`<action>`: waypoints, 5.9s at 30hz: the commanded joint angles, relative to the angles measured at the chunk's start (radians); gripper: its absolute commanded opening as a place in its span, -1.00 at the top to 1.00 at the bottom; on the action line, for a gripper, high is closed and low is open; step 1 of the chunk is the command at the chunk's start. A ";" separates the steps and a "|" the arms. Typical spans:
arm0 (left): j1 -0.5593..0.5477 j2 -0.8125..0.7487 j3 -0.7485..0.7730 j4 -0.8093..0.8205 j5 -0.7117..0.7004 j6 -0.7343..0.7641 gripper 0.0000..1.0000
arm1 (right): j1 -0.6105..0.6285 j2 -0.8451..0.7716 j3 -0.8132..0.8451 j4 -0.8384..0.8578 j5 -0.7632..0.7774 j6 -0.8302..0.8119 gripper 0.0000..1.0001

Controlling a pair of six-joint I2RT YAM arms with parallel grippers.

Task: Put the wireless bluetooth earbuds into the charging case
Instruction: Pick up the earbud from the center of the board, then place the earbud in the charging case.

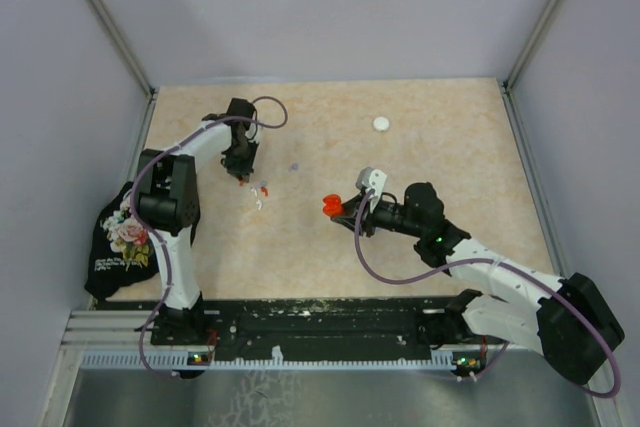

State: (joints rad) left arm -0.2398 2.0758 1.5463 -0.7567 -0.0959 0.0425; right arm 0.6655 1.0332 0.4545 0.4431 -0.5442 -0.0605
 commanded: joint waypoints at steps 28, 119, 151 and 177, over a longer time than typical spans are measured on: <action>-0.029 -0.437 -0.334 0.334 0.163 -0.164 0.81 | 0.027 0.107 0.074 0.239 0.094 0.004 1.00; -0.320 -1.118 -0.721 0.878 0.568 -0.296 0.74 | 0.201 0.402 0.175 0.834 0.288 0.067 1.00; -0.325 -1.112 -0.718 0.834 0.620 -0.211 0.73 | 0.202 0.413 0.156 0.901 0.285 0.119 1.00; -0.325 -1.105 -0.685 0.757 0.665 -0.131 0.50 | 0.202 0.400 0.164 0.887 0.254 0.105 1.00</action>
State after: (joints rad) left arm -0.5564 0.9722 0.8383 0.0597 0.5373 -0.1051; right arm 0.8616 1.4544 0.5777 1.2186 -0.2749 0.0456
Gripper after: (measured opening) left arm 0.230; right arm 0.254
